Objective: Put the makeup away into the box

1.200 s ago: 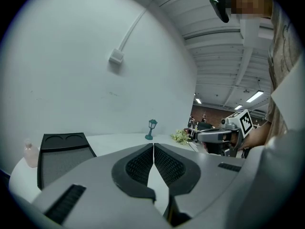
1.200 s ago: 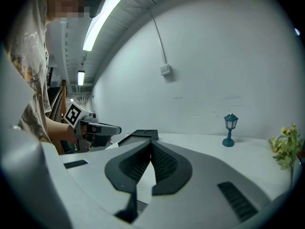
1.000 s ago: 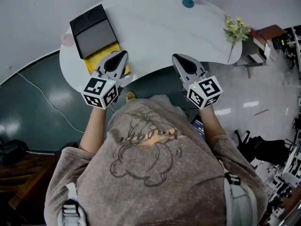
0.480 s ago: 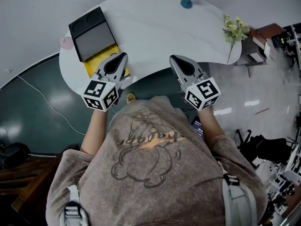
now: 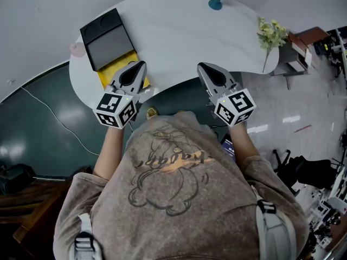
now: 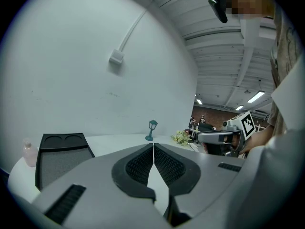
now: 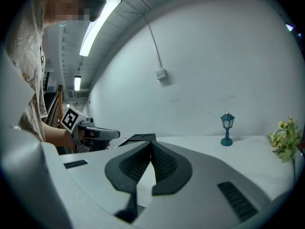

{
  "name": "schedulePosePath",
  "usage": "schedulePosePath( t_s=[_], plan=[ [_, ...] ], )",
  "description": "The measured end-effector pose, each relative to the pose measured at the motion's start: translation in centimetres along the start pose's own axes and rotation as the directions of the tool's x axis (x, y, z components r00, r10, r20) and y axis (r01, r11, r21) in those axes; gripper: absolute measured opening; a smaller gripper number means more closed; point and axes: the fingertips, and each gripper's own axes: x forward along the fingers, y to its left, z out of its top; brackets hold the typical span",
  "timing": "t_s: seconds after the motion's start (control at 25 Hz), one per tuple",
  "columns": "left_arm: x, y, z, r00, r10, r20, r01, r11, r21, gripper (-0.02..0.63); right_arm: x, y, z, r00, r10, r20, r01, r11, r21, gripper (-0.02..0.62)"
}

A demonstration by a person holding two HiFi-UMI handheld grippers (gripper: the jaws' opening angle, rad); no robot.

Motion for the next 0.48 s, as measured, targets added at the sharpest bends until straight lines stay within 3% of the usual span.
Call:
schedulePosePath(
  t_s=[0.48],
  plan=[
    [-0.16, -0.23, -0.44, 1.0, 0.012, -0.002, -0.012, 1.0, -0.005, 0.026, -0.05, -0.23, 0.24, 0.998, -0.049, 0.035, 0.048, 0.999, 0.023, 0.001]
  ],
)
